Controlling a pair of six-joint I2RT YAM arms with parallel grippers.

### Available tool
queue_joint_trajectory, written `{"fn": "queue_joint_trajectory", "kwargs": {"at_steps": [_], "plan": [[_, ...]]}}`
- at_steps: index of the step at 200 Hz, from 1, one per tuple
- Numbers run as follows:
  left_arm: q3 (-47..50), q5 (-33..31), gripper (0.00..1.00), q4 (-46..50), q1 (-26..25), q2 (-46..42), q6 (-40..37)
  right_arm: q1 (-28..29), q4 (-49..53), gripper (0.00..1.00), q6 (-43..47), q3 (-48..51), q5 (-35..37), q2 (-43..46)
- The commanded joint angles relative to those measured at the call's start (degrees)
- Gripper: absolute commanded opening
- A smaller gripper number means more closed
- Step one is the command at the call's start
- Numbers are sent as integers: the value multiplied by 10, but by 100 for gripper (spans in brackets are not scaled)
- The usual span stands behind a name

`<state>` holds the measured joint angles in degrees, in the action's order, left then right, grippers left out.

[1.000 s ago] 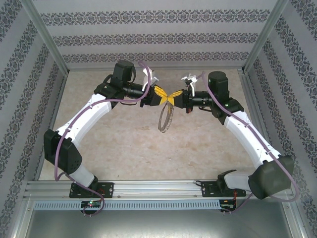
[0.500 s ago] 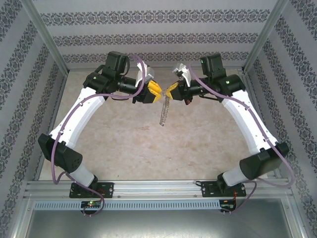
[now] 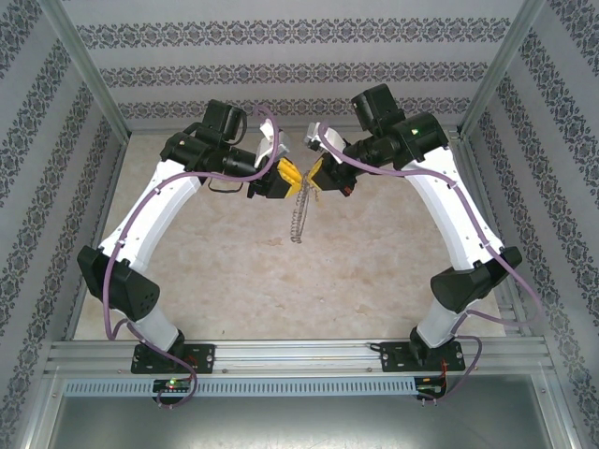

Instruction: Put the keys on the keyring

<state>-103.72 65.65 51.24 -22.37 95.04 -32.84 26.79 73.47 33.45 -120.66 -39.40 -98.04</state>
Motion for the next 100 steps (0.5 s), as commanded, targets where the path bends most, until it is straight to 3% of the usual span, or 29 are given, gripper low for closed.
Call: {"fn": "queue_joint_trajectory", "kwargs": {"at_steps": [1,100], "plan": [[3,25,29,-6,7,-3,-8,4,7,0,16,-4,-2,12],[10,71,28,-22,6,15,8,5,-20,0,8,11,-26,26]]}}
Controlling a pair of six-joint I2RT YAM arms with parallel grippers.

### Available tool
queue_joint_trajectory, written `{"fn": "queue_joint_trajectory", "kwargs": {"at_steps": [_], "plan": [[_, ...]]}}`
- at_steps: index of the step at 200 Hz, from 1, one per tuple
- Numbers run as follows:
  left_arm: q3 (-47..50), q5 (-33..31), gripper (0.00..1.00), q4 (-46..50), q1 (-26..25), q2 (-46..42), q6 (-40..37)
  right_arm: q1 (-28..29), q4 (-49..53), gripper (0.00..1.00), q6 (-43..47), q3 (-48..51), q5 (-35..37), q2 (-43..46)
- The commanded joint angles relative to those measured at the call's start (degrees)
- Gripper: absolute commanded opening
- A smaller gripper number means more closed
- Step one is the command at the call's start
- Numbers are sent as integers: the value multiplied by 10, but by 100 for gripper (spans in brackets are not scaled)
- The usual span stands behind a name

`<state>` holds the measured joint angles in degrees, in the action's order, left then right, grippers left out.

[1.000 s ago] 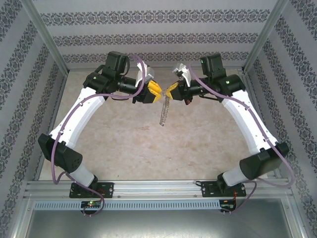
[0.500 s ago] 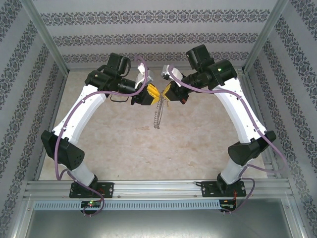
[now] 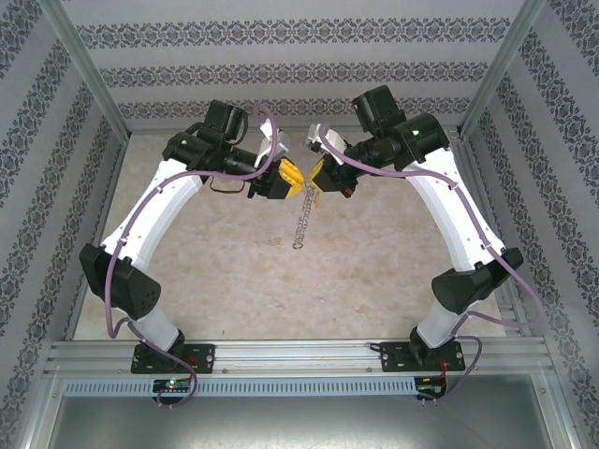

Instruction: Put the keys on the keyring

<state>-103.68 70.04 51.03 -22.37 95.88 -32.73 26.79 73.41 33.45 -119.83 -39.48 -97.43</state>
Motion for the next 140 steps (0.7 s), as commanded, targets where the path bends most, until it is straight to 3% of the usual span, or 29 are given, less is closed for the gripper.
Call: {"fn": "queue_joint_trajectory", "kwargs": {"at_steps": [1,140], "plan": [[10,27,28,-20,5,7,7,5,-20,0,8,3,-25,20],[8,32,28,-51,-12,32,27,12,-37,0,4,7,-30,17]]}}
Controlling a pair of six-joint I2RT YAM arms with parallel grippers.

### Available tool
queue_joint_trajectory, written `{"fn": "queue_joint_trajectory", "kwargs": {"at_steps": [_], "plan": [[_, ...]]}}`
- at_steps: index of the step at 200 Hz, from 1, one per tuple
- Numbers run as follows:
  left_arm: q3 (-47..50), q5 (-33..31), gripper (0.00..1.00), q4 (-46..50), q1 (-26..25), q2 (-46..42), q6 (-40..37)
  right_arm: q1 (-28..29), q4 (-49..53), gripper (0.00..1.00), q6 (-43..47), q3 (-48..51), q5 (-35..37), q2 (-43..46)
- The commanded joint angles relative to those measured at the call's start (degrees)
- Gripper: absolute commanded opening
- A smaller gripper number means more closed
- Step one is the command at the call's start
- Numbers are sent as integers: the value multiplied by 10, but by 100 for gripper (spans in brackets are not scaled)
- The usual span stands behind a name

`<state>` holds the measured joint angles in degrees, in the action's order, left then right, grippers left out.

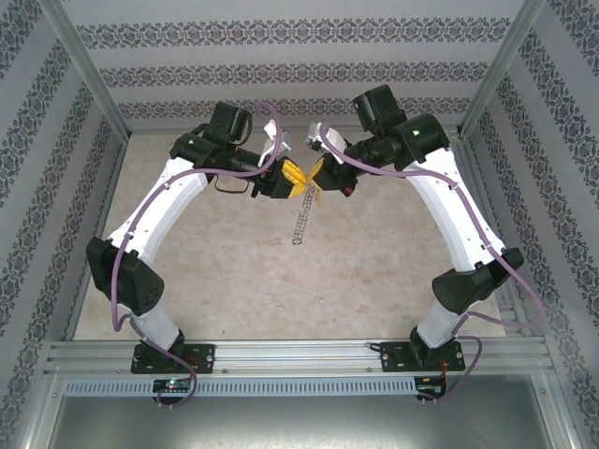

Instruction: Put the keys on the keyring

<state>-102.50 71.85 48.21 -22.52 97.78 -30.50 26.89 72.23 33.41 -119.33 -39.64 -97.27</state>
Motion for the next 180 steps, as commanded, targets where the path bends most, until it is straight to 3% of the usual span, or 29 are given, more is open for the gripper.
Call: {"fn": "queue_joint_trajectory", "kwargs": {"at_steps": [1,135,180], "plan": [[-3,14,28,-23,-10,13,5,11,-26,0,4,2,-28,16],[57,-72,31,-143,-9,-21,70,8,-37,0,5,30,-19,29],[59,-56,32,-126,13,-40,57,2,-43,0,2,39,-20,37]]}}
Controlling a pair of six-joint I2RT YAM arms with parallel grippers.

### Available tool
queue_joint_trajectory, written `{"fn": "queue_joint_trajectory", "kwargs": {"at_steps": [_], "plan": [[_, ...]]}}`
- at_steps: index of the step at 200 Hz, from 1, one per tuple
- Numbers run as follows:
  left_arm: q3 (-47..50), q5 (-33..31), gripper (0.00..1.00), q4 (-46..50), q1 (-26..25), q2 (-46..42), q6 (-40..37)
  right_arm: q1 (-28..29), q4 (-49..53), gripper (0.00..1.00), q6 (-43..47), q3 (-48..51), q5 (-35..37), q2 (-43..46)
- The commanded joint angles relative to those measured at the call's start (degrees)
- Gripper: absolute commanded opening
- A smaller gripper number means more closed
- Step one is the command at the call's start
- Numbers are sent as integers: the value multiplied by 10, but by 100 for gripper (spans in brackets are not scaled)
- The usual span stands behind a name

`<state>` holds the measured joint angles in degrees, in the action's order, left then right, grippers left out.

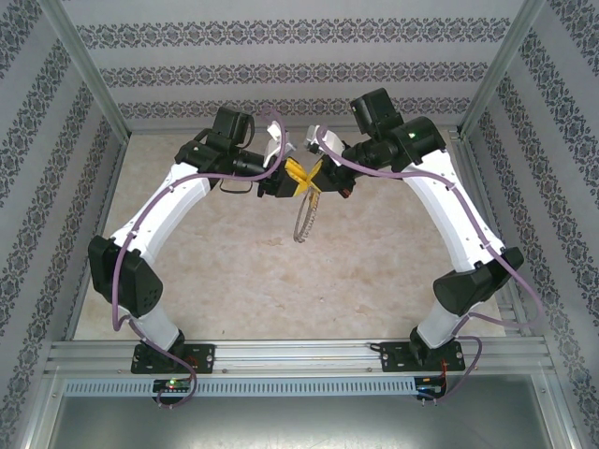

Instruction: Put the keys on the keyring

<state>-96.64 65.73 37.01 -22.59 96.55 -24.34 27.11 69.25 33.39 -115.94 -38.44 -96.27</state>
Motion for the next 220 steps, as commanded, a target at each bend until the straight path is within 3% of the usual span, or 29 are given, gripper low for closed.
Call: {"fn": "queue_joint_trajectory", "kwargs": {"at_steps": [1,89,220], "plan": [[-1,6,32,-13,15,-27,-5,-1,-13,0,2,6,-32,27],[-62,85,33,81,15,14,-50,-2,-16,0,4,6,-37,26],[-77,95,29,104,-5,37,-61,-3,-26,0,0,11,-34,31]]}}
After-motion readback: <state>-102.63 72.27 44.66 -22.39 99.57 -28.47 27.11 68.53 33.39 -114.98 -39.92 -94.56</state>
